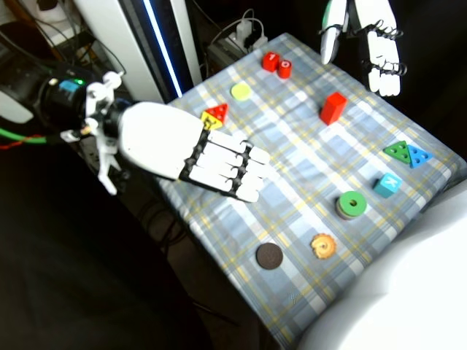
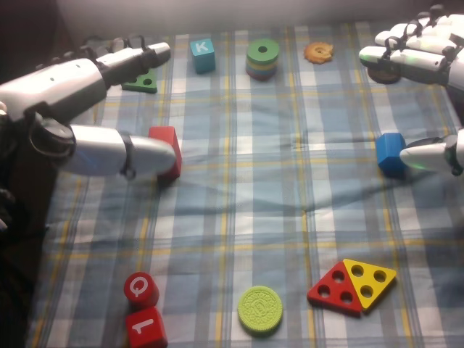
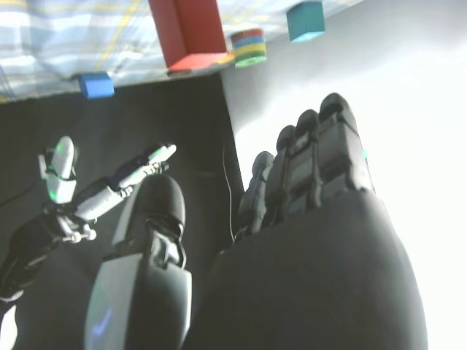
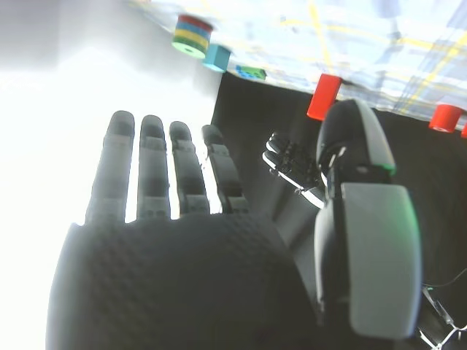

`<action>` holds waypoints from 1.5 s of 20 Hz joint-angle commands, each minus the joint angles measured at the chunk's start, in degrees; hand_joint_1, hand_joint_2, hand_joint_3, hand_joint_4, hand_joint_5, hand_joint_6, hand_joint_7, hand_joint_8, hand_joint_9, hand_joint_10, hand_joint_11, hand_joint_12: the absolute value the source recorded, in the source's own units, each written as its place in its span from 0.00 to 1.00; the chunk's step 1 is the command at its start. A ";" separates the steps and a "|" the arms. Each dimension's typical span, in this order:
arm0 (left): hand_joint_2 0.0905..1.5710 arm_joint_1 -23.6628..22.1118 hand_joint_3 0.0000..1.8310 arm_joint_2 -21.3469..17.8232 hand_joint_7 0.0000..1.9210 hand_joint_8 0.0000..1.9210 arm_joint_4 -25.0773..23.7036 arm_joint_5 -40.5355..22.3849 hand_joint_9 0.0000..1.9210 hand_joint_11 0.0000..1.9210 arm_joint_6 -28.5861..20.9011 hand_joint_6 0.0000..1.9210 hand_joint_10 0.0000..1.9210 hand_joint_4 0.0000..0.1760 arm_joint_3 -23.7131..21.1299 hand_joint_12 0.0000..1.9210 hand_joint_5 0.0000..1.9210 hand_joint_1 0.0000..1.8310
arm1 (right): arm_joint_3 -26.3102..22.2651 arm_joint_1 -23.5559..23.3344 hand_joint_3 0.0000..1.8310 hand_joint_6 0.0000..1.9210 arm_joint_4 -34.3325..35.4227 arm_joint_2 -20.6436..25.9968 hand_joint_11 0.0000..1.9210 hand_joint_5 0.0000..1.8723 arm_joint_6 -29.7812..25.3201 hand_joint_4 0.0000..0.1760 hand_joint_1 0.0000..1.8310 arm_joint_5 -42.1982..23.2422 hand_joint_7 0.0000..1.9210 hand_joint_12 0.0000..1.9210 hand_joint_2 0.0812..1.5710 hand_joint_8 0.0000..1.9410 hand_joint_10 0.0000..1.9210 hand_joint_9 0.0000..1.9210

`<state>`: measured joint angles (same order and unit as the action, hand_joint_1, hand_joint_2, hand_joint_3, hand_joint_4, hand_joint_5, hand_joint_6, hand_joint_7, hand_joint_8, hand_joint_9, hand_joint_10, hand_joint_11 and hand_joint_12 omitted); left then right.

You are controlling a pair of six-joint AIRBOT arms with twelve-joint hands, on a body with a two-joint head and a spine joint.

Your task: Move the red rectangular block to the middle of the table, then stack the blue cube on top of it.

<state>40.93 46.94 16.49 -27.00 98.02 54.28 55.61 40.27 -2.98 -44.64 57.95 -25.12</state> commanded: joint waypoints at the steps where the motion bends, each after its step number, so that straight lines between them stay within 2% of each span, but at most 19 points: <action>1: 0.60 -0.69 0.00 0.35 0.00 0.00 0.77 -5.13 0.00 0.00 1.37 0.00 0.00 0.47 0.30 0.00 0.00 0.40 | -0.14 -0.56 0.02 0.00 0.75 0.10 0.00 0.00 0.05 0.23 0.24 -7.11 0.00 0.00 0.69 0.00 0.00 0.00; 2: 0.58 -0.70 0.00 0.73 0.00 0.00 1.31 -4.39 0.00 0.00 2.53 0.00 0.00 0.38 0.51 0.00 0.00 0.43 | -0.23 -0.54 0.01 0.00 0.84 0.18 0.00 0.00 0.05 0.30 0.25 -7.26 0.00 0.00 0.70 0.00 0.00 0.00; 4: 0.57 -0.71 0.00 1.28 0.02 0.01 2.65 -3.63 0.00 0.00 3.61 0.00 0.00 0.38 1.12 0.00 0.00 0.47 | -0.34 -0.54 0.01 0.00 0.89 0.28 0.00 0.00 0.04 0.31 0.25 -7.39 0.00 0.00 0.70 0.00 0.00 0.00; 6: 0.59 -0.72 0.00 2.46 0.06 0.01 4.20 -2.43 0.03 0.01 3.85 0.00 0.01 0.24 2.69 0.01 0.03 0.48 | -0.39 -0.50 0.01 0.00 0.99 0.29 0.00 0.00 -0.07 0.27 0.25 -7.64 0.00 0.00 0.70 0.00 0.00 0.00; 10: 0.62 -0.86 0.00 4.28 0.17 0.01 9.68 -0.94 0.12 0.00 10.04 0.00 0.02 0.22 4.18 0.50 0.09 0.53 | -0.41 0.03 0.01 0.00 1.00 0.28 0.00 0.00 -1.16 0.23 0.25 -8.40 0.00 0.00 0.71 0.00 0.00 0.00; 12: 0.63 -0.92 0.00 4.87 0.21 0.01 10.24 -0.46 0.14 0.00 10.59 0.00 0.03 0.29 4.70 0.57 0.10 0.52 | -0.42 0.26 0.01 0.00 1.00 0.28 0.00 0.00 -1.52 0.30 0.24 -8.64 0.00 0.00 0.71 0.00 0.00 0.00; 15: 0.62 -1.02 0.00 5.56 0.24 0.01 10.61 -0.16 0.18 0.00 10.59 0.00 0.07 0.29 5.36 0.69 0.11 0.51 | -0.51 0.44 0.01 0.00 1.00 0.28 0.00 0.00 -1.66 0.24 0.24 -8.90 0.00 0.00 0.72 0.00 0.00 0.00; 16: 0.61 -1.06 0.00 5.87 0.26 0.00 10.74 0.01 0.17 0.00 10.59 0.00 0.13 0.22 5.63 0.72 0.13 0.51 | -0.55 0.51 0.01 0.00 1.00 0.28 0.00 0.00 -1.80 0.22 0.24 -9.04 0.00 0.00 0.72 0.00 0.00 0.00; 17: 0.62 -1.11 0.00 6.26 0.26 0.00 10.74 0.17 0.14 0.00 10.59 0.00 0.23 0.24 5.90 0.73 0.13 0.50 | -0.55 0.60 0.01 0.00 1.00 0.28 0.00 0.00 -1.95 0.22 0.24 -9.16 0.00 0.00 0.72 0.00 0.00 0.00; 18: 0.62 -1.20 0.00 6.75 0.27 0.00 10.77 0.46 0.11 0.00 10.59 0.00 0.36 0.20 6.29 0.76 0.15 0.51 | -0.55 0.71 0.01 0.00 1.00 0.28 0.00 0.00 -2.10 0.30 0.25 -9.26 0.00 0.00 0.73 0.00 0.00 0.00; 20: 0.62 -1.42 0.00 7.86 0.29 0.01 10.78 1.08 0.10 0.00 10.59 0.00 0.46 0.18 7.12 0.79 0.17 0.50 | -0.55 0.92 0.00 0.00 1.00 0.28 0.00 0.00 -2.32 0.38 0.24 -9.47 0.00 0.00 0.73 0.00 0.00 0.00; 22: 0.62 -1.65 0.00 8.70 0.33 0.02 10.89 1.85 0.09 0.00 10.59 0.01 0.57 0.10 7.90 0.87 0.21 0.50 | -0.55 1.03 0.01 0.00 1.00 0.28 0.00 0.00 -2.58 0.30 0.24 -9.57 0.00 0.00 0.73 0.00 0.00 0.00; 23: 0.64 -1.82 0.00 9.37 0.38 0.25 10.92 2.42 0.23 0.13 10.59 0.03 0.69 0.00 8.46 0.96 0.30 0.55 | -0.54 1.13 0.00 0.00 1.00 0.28 0.00 0.00 -2.66 0.32 0.24 -9.67 0.00 0.00 0.73 0.00 0.00 0.00; 24: 0.64 -1.86 0.00 9.60 0.38 0.25 10.92 2.60 0.23 0.13 10.60 0.03 0.69 0.00 8.67 0.96 0.30 0.55 | -0.54 1.17 0.00 0.00 1.00 0.28 0.00 0.00 -2.71 0.32 0.24 -9.71 0.00 0.00 0.73 0.00 0.00 0.00; 25: 0.73 -1.99 0.00 9.95 0.44 0.64 10.92 2.91 0.43 0.42 10.60 0.44 0.82 0.00 8.95 0.99 0.37 0.64 | -0.54 1.23 0.00 0.00 1.00 0.28 0.00 0.00 -2.77 0.28 0.24 -9.74 0.00 0.00 0.73 0.00 0.00 0.00; 26: 0.76 -2.24 0.00 10.06 0.44 0.76 10.80 2.93 0.51 0.51 10.60 0.53 0.85 0.00 8.96 1.00 0.38 0.66 | -0.54 1.29 0.00 0.00 1.01 0.28 0.00 0.00 -2.83 0.29 0.24 -9.80 0.00 0.00 0.73 0.00 0.00 0.00; 27: 0.77 -2.72 0.00 10.14 0.47 0.81 10.30 2.91 0.55 0.58 10.60 0.65 0.91 0.00 8.88 1.00 0.39 0.61 | -0.54 1.45 0.00 0.00 1.01 0.29 0.00 0.00 -3.01 0.22 0.24 -9.92 0.00 0.00 0.74 0.00 0.00 0.00; 29: 0.79 -3.56 0.00 10.09 0.41 0.84 8.99 2.16 0.48 0.49 10.60 0.61 0.90 0.00 8.19 1.00 0.35 0.65 | -0.53 1.71 0.00 0.00 1.01 0.34 0.00 0.00 -3.25 0.35 0.26 -10.14 0.00 0.00 0.74 0.00 0.00 0.00; 30: 0.79 -4.31 0.00 9.69 0.42 0.82 7.52 0.90 0.48 0.47 10.61 0.61 0.88 0.00 7.08 0.99 0.35 0.66 | -0.53 1.89 0.00 0.00 1.01 0.42 0.00 0.00 -3.50 0.29 0.26 -10.28 0.00 0.00 0.74 0.00 0.00 0.00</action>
<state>37.32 56.82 24.47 -19.38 109.03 61.28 55.09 42.54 -2.59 -44.38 54.87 -28.97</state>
